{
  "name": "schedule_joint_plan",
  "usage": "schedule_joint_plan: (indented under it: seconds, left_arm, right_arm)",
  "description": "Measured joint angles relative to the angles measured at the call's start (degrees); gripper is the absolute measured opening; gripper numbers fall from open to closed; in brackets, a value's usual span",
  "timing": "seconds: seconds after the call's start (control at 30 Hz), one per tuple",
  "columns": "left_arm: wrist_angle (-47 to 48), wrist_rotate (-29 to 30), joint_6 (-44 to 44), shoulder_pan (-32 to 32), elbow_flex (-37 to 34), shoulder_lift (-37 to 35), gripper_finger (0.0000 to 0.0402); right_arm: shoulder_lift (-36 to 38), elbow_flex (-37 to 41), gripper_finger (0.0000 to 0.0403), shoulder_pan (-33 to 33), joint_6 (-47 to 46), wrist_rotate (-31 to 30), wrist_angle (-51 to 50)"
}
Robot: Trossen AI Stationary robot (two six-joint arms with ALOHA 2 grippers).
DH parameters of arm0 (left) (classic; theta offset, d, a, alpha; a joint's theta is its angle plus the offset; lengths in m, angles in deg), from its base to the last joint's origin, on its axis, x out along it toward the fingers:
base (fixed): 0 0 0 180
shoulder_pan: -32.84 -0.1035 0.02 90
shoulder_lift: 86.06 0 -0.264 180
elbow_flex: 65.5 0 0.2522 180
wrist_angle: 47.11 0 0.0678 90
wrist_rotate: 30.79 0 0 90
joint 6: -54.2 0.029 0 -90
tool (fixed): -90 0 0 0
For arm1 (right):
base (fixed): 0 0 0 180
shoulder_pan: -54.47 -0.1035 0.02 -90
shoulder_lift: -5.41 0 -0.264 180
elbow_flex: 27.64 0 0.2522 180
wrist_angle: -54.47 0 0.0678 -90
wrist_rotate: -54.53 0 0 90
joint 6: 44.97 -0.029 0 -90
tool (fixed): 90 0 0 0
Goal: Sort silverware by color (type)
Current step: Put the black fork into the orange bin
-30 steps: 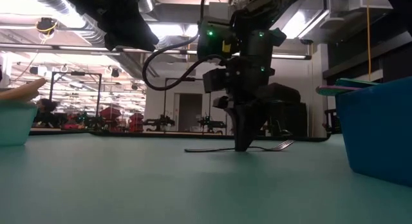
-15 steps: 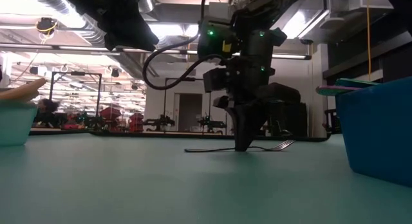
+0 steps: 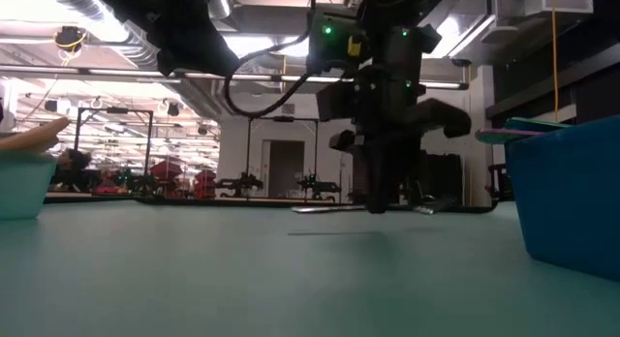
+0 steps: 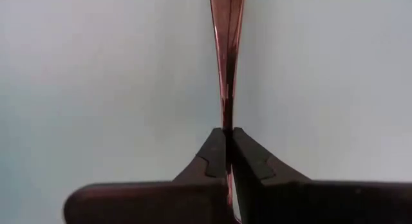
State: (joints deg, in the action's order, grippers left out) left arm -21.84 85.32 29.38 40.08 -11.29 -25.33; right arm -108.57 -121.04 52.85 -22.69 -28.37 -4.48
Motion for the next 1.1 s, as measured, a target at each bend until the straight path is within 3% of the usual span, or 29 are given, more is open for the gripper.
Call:
schedule_joint_plan:
  seconds: [0.37, 0.57, 0.83, 1.1]
  left_arm:
    - [-0.94, 0.07, 0.32, 0.0, 0.0, -0.86, 0.0133]
    - [-0.51, 0.04, 8.67, 0.0, 0.0, -4.16, 0.0133]
    - [2.82, -4.28, 19.5, 0.0, 0.0, -15.4, 0.0133]
    - [13.85, -7.27, 20.63, 0.04, -0.32, -27.58, 0.0133]
  right_arm:
    - [7.22, -0.17, 0.0, 0.05, -5.25, 0.68, -6.54]
    - [12.92, -0.24, 0.0, 0.12, -12.12, 1.59, -9.87]
    - [20.9, -0.28, 0.0, 0.12, -23.0, 1.62, -13.99]
    - [28.66, -0.29, 0.0, -0.06, -33.77, 1.55, -21.63]
